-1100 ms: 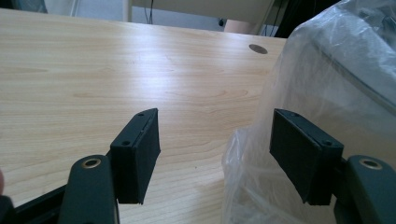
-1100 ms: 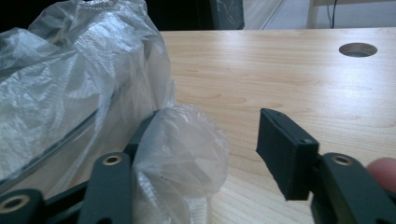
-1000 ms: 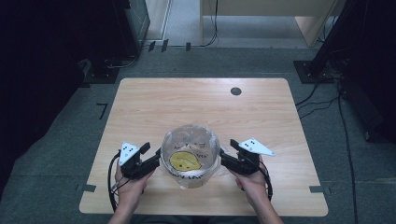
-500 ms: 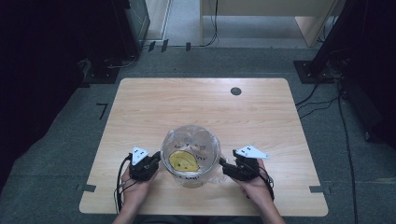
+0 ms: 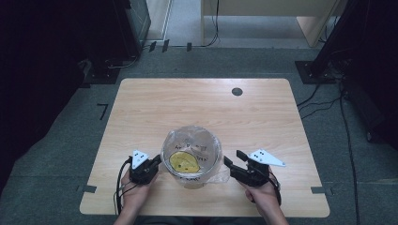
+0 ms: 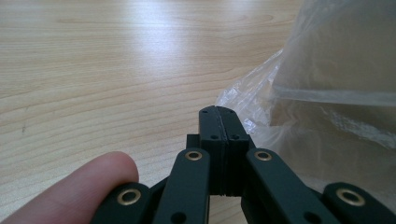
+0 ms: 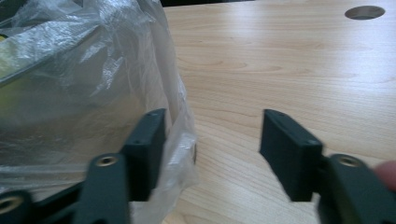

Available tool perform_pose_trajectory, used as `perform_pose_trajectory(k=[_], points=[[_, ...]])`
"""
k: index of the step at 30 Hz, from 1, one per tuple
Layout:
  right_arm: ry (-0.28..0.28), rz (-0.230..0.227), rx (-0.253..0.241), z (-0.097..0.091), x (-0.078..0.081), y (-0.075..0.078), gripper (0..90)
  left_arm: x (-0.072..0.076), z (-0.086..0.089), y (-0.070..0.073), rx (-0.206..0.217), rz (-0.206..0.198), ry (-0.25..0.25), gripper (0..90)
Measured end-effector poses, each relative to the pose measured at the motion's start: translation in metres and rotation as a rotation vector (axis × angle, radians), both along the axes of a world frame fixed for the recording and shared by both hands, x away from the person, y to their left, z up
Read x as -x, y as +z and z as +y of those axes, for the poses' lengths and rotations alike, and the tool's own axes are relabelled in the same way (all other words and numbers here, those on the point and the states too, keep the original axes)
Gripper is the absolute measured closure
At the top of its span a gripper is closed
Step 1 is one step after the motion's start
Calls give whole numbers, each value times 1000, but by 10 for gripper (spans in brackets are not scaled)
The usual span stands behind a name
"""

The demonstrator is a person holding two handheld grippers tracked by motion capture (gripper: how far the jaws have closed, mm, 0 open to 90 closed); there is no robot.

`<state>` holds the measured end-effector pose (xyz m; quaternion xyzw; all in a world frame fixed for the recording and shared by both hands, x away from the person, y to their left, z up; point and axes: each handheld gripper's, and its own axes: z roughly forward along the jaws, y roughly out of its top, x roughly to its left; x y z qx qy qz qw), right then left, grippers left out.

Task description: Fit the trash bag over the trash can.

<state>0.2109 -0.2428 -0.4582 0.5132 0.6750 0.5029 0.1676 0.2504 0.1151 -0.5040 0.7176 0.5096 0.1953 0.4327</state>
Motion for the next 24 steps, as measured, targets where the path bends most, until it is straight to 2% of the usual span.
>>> perform_pose_trajectory(k=[3, 7, 9, 11, 13, 15, 17, 21, 23, 24], points=[[23, 30, -6, 1, 5, 0, 471, 1, 0, 1, -4, -8, -9, 900], [21, 51, -35, 1, 14, 5, 469, 3, 1, 2, 6, -20, -10, 900], [19, 81, -48, 3, 19, 4, 475, 3, 1, 3, 9, -23, -15, 900], [27, 107, -50, 6, 23, -1, 519, 5, 0, 3, 10, -25, -22, 900], [39, 122, -48, 11, 25, -5, 657, 6, -1, 3, 7, -29, -30, 900], [36, 110, -21, 15, 26, -6, 823, 7, -2, 4, 9, -30, -32, 900], [48, 103, 9, 20, 27, -7, 900, 7, -1, 4, 10, -30, -31, 900], [35, 99, 106, 27, 26, -14, 900, 6, 1, 2, 5, -24, -21, 900], [8, 92, 168, 29, 25, -20, 900, 6, 2, 1, -3, -21, -19, 900], [5, 103, 170, 29, 23, -22, 900, 6, 3, 1, -5, -21, -18, 900]])
